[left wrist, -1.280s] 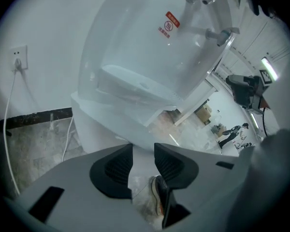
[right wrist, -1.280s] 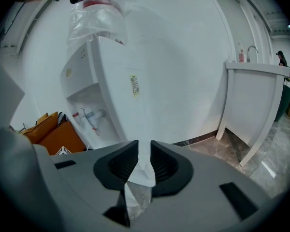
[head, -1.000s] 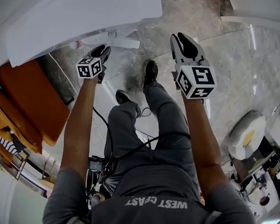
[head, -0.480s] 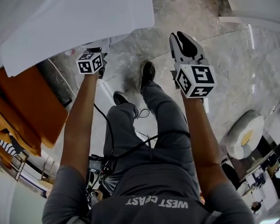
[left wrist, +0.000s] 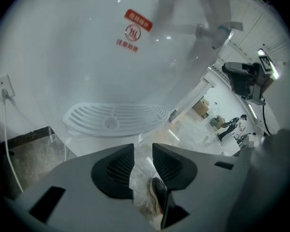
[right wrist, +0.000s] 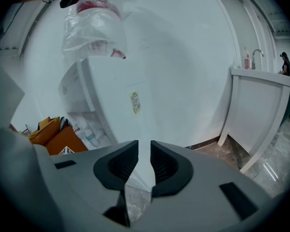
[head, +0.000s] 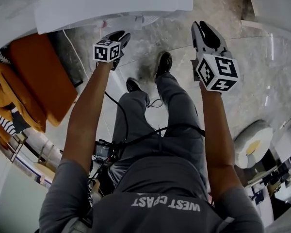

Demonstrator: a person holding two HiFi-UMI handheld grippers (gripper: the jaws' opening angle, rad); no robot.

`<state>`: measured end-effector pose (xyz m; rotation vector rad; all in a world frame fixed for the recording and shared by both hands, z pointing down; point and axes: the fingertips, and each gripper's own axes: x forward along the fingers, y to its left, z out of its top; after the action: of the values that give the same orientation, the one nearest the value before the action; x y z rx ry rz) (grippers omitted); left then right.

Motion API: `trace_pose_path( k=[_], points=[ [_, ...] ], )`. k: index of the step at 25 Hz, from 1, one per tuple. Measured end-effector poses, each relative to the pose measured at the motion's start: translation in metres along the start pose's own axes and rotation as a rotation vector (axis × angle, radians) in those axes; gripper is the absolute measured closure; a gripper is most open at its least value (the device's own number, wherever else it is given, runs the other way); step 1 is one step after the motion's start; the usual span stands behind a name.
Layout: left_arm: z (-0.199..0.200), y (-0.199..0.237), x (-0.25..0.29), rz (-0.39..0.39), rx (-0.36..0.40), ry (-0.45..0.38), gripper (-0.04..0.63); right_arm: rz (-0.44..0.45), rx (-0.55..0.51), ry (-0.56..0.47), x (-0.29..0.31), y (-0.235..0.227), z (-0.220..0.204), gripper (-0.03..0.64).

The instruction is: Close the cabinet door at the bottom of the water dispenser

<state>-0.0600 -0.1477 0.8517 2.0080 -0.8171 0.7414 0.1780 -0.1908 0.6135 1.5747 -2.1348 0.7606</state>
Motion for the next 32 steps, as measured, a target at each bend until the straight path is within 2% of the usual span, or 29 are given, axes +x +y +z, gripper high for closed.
trace_pose_path(
  k=[7,13,17,23,28,32],
  points=[
    [0.041,-0.016,-0.073,0.005,0.023,-0.053,0.495,0.031,-0.015,-0.049,-0.02,0.028,0.057,0.52],
    [0.087,-0.03,-0.146,0.022,0.032,-0.149,0.527,0.047,-0.046,-0.083,-0.05,0.051,0.102,0.52],
    [0.123,-0.048,-0.199,0.027,0.069,-0.246,0.552,0.073,-0.071,-0.097,-0.069,0.069,0.125,0.52],
    [0.183,-0.104,-0.29,-0.008,0.15,-0.403,0.571,0.105,-0.092,-0.125,-0.104,0.094,0.164,0.535],
    [0.24,-0.146,-0.371,-0.005,0.231,-0.557,0.572,0.146,-0.127,-0.187,-0.13,0.119,0.211,0.551],
    [0.271,-0.179,-0.432,0.007,0.311,-0.648,0.572,0.183,-0.14,-0.234,-0.157,0.141,0.241,0.565]
  ],
)
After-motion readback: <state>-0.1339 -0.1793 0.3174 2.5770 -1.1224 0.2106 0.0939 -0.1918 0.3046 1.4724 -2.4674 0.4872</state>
